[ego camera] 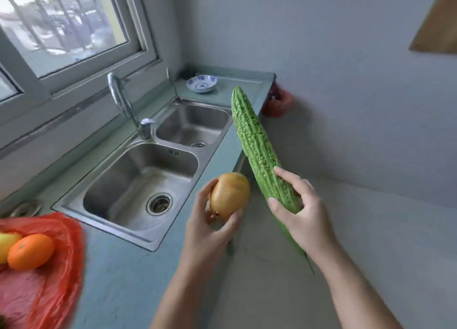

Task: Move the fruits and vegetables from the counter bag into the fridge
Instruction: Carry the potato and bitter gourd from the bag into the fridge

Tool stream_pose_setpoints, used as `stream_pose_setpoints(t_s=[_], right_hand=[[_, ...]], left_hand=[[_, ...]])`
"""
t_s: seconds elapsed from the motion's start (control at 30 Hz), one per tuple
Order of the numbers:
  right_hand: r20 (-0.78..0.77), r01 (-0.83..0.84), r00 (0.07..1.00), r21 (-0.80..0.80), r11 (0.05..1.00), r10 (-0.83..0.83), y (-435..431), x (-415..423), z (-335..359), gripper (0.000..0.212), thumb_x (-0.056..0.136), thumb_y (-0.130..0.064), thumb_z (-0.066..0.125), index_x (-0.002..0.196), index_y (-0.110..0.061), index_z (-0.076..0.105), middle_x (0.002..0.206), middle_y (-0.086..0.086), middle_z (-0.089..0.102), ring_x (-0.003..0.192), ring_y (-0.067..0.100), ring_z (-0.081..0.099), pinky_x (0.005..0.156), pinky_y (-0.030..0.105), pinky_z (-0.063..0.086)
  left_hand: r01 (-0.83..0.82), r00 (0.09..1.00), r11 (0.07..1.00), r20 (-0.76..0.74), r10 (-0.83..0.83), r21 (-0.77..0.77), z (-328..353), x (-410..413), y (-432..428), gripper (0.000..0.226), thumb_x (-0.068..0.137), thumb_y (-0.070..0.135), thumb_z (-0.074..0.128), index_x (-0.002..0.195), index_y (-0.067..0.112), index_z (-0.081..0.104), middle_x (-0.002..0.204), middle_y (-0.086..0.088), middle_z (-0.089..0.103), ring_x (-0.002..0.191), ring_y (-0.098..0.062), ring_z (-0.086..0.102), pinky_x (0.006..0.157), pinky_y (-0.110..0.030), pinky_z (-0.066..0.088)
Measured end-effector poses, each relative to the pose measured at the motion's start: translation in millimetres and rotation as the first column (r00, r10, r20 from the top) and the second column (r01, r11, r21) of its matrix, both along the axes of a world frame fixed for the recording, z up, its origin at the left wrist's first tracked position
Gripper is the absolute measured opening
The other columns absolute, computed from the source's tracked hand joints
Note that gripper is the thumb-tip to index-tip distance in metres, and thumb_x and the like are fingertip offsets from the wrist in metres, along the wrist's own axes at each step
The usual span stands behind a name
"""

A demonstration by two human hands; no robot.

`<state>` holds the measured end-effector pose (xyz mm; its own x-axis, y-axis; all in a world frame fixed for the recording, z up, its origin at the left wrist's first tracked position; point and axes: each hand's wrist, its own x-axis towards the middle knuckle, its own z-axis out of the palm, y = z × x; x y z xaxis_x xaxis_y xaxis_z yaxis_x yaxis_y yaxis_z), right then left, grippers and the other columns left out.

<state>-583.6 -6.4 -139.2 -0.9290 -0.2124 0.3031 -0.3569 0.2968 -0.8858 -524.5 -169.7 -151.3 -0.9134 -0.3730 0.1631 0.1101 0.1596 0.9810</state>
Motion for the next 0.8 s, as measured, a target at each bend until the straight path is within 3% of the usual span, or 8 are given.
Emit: stream_pose_setpoints(t_s=[0.13, 0.27, 0.4, 0.53, 0.63, 0.8], right_hand=[[-0.057, 0.107, 0.993, 0.027, 0.994, -0.106, 87.0, -29.5, 18.8, 0.051, 0.07, -0.026, 0.064, 0.116, -0.045, 0.051, 0.111, -0.008, 0.057, 0.102, -0.002, 0.055, 0.089, 0.012, 0.04], [-0.136, 0.229, 0.966, 0.046, 0.972, -0.221, 179.1, -64.5, 45.8, 0.05, 0.07, -0.025, 0.064, 0.115, -0.043, 0.052, 0.113, -0.005, 0.058, 0.103, -0.006, 0.053, 0.089, 0.01, 0.039], [-0.135, 0.353, 0.928, 0.019, 0.935, -0.347, 267.1, -84.2, 60.9, 0.05, 0.073, -0.021, 0.068, 0.119, -0.037, 0.056, 0.114, -0.004, 0.058, 0.104, -0.006, 0.052, 0.085, 0.003, 0.035], [-0.1, 0.475, 0.874, -0.036, 0.879, -0.476, 346.0, -83.3, 68.2, 0.049, 0.076, -0.018, 0.071, 0.12, -0.034, 0.057, 0.118, -0.005, 0.06, 0.109, 0.003, 0.055, 0.094, 0.022, 0.043], [-0.069, 0.589, 0.803, -0.061, 0.806, -0.592, 395.9, -75.0, 67.3, 0.049, 0.075, -0.021, 0.069, 0.119, -0.039, 0.056, 0.118, -0.006, 0.06, 0.11, 0.008, 0.056, 0.097, 0.037, 0.044], [-0.008, 0.763, 0.643, -0.076, 0.641, -0.766, 460.6, -68.7, 59.0, 0.047, 0.078, -0.016, 0.071, 0.116, -0.041, 0.057, 0.115, -0.005, 0.062, 0.103, 0.006, 0.059, 0.095, 0.035, 0.045]], left_hand=[[0.121, 0.99, 0.992, -0.067, -0.123, -0.033, 16.4, -50.3, 77.1, 0.06, 0.057, 0.042, 0.069, 0.112, 0.052, 0.048, 0.102, 0.018, 0.063, 0.082, -0.012, 0.064, 0.075, -0.029, 0.052], [0.251, 0.957, 0.961, -0.122, -0.264, -0.117, 40.0, -98.1, 160.7, 0.06, 0.063, 0.036, 0.07, 0.115, 0.054, 0.045, 0.105, 0.032, 0.055, 0.084, -0.008, 0.063, 0.077, -0.027, 0.053], [0.343, 0.908, 0.924, -0.192, -0.372, -0.17, 61.7, -143.5, 241.5, 0.061, 0.066, 0.03, 0.07, 0.112, 0.06, 0.042, 0.108, 0.034, 0.052, 0.09, -0.005, 0.062, 0.077, -0.024, 0.051], [0.474, 0.833, 0.859, -0.219, -0.509, -0.193, 71.2, -178.8, 322.0, 0.058, 0.067, 0.031, 0.068, 0.109, 0.061, 0.041, 0.106, 0.038, 0.052, 0.09, -0.002, 0.061, 0.077, -0.021, 0.049], [0.574, 0.762, 0.794, -0.224, -0.607, -0.198, 71.2, -196.5, 377.6, 0.055, 0.064, 0.042, 0.067, 0.108, 0.063, 0.041, 0.108, 0.037, 0.052, 0.092, 0.001, 0.06, 0.077, -0.016, 0.048], [0.731, 0.632, 0.659, -0.191, -0.751, -0.174, 61.5, -226.9, 457.5, 0.052, 0.062, 0.047, 0.064, 0.107, 0.059, 0.042, 0.108, 0.038, 0.052, 0.095, 0.003, 0.058, 0.076, -0.012, 0.046]])
